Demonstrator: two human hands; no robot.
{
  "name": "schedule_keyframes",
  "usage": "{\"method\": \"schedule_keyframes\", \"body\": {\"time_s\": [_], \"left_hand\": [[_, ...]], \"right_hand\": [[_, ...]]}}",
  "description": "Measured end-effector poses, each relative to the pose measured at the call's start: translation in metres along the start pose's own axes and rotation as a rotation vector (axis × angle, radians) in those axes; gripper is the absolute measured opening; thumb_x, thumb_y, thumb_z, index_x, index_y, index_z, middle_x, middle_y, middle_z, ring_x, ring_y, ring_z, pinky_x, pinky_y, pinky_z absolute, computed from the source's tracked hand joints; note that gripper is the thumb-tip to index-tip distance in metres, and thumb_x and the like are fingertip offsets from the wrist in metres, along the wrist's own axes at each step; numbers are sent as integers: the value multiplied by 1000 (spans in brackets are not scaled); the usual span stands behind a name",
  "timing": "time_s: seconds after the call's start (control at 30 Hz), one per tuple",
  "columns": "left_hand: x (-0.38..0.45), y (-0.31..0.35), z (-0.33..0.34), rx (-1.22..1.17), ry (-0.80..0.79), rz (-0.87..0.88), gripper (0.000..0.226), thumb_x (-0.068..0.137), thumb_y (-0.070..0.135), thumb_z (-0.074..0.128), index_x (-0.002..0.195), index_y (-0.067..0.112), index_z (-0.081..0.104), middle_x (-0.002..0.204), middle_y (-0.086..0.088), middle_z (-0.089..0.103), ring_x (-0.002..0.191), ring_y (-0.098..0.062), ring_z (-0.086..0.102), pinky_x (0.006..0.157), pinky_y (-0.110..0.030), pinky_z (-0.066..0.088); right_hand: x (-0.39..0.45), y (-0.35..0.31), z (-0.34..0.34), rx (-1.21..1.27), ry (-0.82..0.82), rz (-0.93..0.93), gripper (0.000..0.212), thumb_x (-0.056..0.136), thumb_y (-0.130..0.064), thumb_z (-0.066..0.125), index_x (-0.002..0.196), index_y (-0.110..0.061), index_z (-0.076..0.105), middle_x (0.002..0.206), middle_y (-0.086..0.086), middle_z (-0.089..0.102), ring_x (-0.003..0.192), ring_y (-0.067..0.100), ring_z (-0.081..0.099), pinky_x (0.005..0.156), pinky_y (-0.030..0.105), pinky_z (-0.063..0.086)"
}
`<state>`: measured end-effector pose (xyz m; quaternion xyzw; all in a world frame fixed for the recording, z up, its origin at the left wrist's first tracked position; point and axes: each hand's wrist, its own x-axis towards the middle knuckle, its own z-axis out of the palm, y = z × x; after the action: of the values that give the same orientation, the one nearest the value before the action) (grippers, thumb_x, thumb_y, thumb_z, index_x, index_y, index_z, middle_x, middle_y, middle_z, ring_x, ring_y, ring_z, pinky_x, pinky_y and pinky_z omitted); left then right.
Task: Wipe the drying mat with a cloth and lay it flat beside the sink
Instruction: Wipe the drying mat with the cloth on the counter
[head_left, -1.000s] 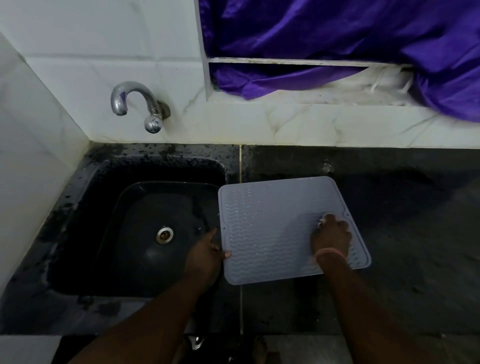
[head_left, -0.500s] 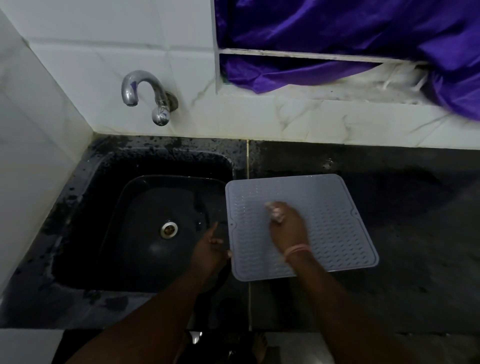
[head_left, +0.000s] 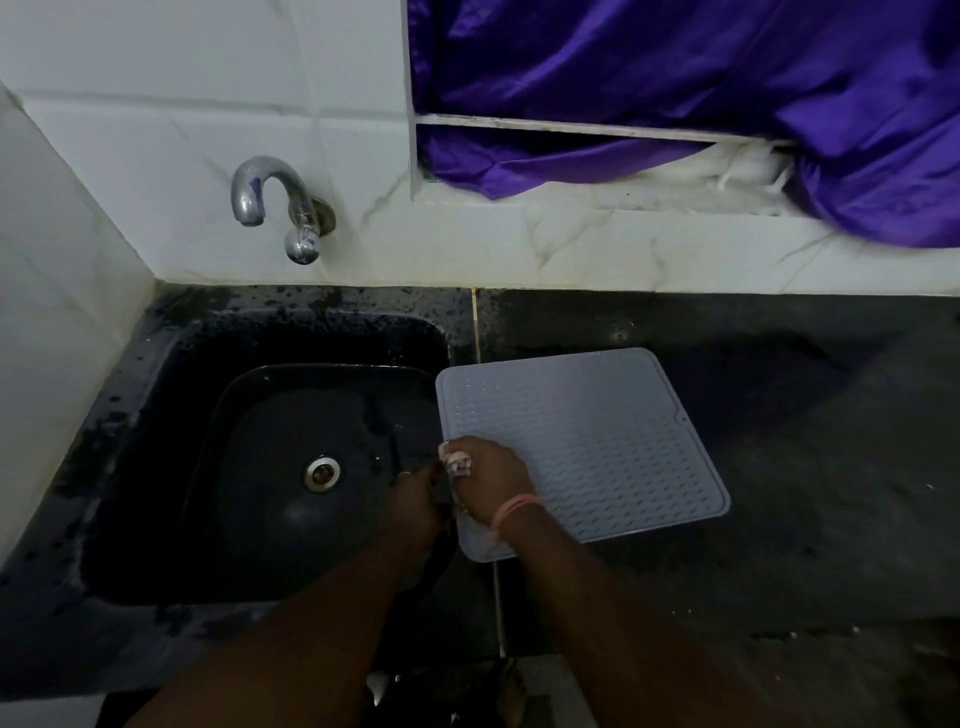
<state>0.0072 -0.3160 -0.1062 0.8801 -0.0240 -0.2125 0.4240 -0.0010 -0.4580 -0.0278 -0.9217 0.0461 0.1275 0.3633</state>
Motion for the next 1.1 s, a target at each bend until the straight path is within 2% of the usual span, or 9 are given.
{"method": "schedule_keyframes", "body": {"time_s": [0.13, 0.2, 0.27, 0.43, 0.63, 0.73, 0.87, 0.97, 1.1], "left_hand": [[-8, 27, -23, -4, -98, -12, 90, 75, 35, 77, 151, 42, 30, 148, -2, 43, 137, -32, 40, 104, -35, 45], [2, 33, -31, 126, -165, -10, 102, 80, 32, 78, 155, 47, 10, 159, -8, 17, 143, -35, 27, 106, -38, 43], [13, 36, -32, 246, -200, -20, 102, 79, 34, 79, 154, 47, 10, 161, -12, 7, 142, -37, 29, 110, -45, 42], [24, 52, -32, 372, -258, -74, 93, 84, 36, 74, 157, 32, 16, 156, -13, 20, 128, -28, 45, 103, -37, 47], [15, 46, -33, 388, -184, 30, 101, 72, 24, 86, 147, 42, 21, 154, -7, 33, 142, -27, 30, 110, -28, 34], [16, 45, -37, 384, -173, -40, 106, 68, 27, 89, 152, 28, 24, 153, -11, 31, 137, -28, 41, 106, -29, 38], [29, 49, -45, 298, -166, -59, 117, 64, 40, 89, 155, 38, 17, 157, -8, 24, 138, -28, 38, 106, -37, 40], [46, 57, -46, 243, -141, -45, 116, 63, 39, 91, 155, 39, 21, 157, -11, 18, 139, -30, 37, 112, -41, 40], [59, 63, -36, 385, -160, -69, 115, 67, 40, 88, 156, 39, 16, 162, -11, 10, 142, -32, 33, 114, -43, 38]], "right_hand": [[5, 42, -58, 23, 249, 185, 17, 97, -20, 60, 108, -14, 72, 107, 6, 72, 101, 22, 66, 100, 39, 50], [5, 74, -91, -7, 419, 371, 16, 96, -21, 60, 107, -16, 70, 103, 7, 72, 98, 26, 67, 96, 42, 52], [6, 104, -120, -71, 524, 552, 16, 96, -17, 57, 108, -14, 67, 105, 11, 71, 98, 31, 67, 95, 44, 53], [29, 111, -123, -158, 500, 605, 17, 97, -21, 52, 108, -13, 63, 107, 12, 68, 95, 29, 64, 90, 43, 51], [20, 19, 7, -307, 305, 24, 26, 96, -23, 56, 119, -15, 64, 114, 7, 66, 104, 24, 64, 96, 36, 52], [31, 6, -8, -99, 98, -17, 17, 94, -21, 59, 109, -18, 68, 106, 2, 69, 99, 20, 65, 92, 32, 52], [65, 63, -98, -68, 292, 187, 14, 98, -23, 52, 97, -21, 66, 92, 0, 69, 88, 20, 66, 83, 34, 53], [77, 135, -159, -219, 451, 505, 22, 99, -28, 48, 110, -19, 66, 106, 8, 69, 98, 28, 67, 88, 41, 54], [85, 152, -151, -231, 477, 639, 32, 94, -32, 53, 123, -20, 60, 116, 10, 65, 103, 31, 65, 89, 44, 54]]}}
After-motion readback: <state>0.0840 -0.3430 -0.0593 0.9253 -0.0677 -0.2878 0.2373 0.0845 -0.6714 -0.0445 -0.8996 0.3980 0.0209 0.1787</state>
